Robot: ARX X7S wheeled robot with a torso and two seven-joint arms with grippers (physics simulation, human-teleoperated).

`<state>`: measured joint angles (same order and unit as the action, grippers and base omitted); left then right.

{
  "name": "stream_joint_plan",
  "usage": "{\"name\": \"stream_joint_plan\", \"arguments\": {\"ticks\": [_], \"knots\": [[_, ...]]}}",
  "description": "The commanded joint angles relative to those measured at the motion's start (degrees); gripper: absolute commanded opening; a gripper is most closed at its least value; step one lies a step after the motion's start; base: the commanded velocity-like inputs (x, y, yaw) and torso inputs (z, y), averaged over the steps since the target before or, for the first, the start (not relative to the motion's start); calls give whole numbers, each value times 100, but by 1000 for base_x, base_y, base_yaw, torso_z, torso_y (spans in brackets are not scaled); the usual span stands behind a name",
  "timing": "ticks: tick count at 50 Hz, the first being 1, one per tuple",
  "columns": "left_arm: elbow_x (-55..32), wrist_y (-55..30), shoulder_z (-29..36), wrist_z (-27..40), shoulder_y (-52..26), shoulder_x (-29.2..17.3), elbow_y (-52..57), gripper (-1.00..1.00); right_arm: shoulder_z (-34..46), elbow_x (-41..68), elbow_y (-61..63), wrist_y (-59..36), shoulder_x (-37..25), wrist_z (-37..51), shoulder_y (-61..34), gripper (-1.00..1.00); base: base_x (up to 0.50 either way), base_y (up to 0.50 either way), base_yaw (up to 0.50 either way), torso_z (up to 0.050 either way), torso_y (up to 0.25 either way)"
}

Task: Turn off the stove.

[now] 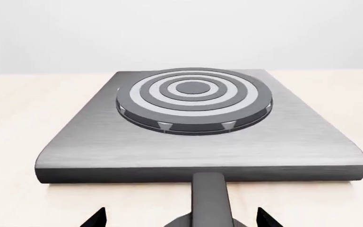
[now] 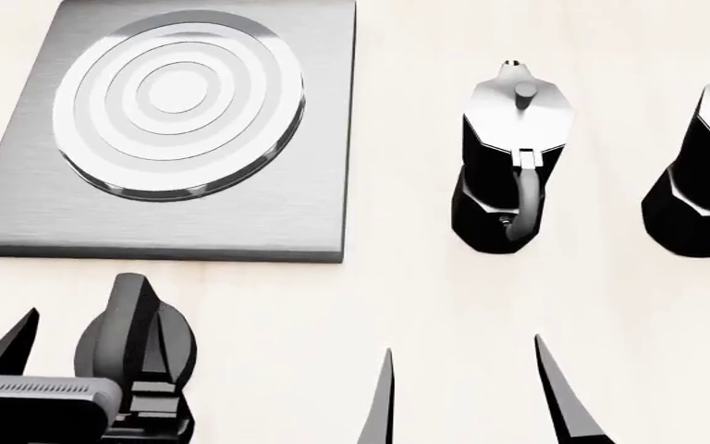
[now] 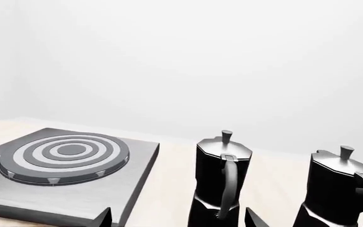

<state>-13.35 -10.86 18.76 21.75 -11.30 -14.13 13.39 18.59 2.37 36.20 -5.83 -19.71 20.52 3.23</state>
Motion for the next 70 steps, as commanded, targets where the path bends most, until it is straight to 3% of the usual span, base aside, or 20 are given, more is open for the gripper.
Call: {"name": "stream_joint_plan", "arguments": {"ticks": [1,70], "knots": [[28,109,-169,-68,-82,140,-272,100,-130,-58,-91,58,95,-129,-21,100,0,0,0,0,0],[-298,45,-216,70,67,-36,-572,100,-30,-2,-82,78,-27,-17,-51,100,0,0,0,0,0]]}}
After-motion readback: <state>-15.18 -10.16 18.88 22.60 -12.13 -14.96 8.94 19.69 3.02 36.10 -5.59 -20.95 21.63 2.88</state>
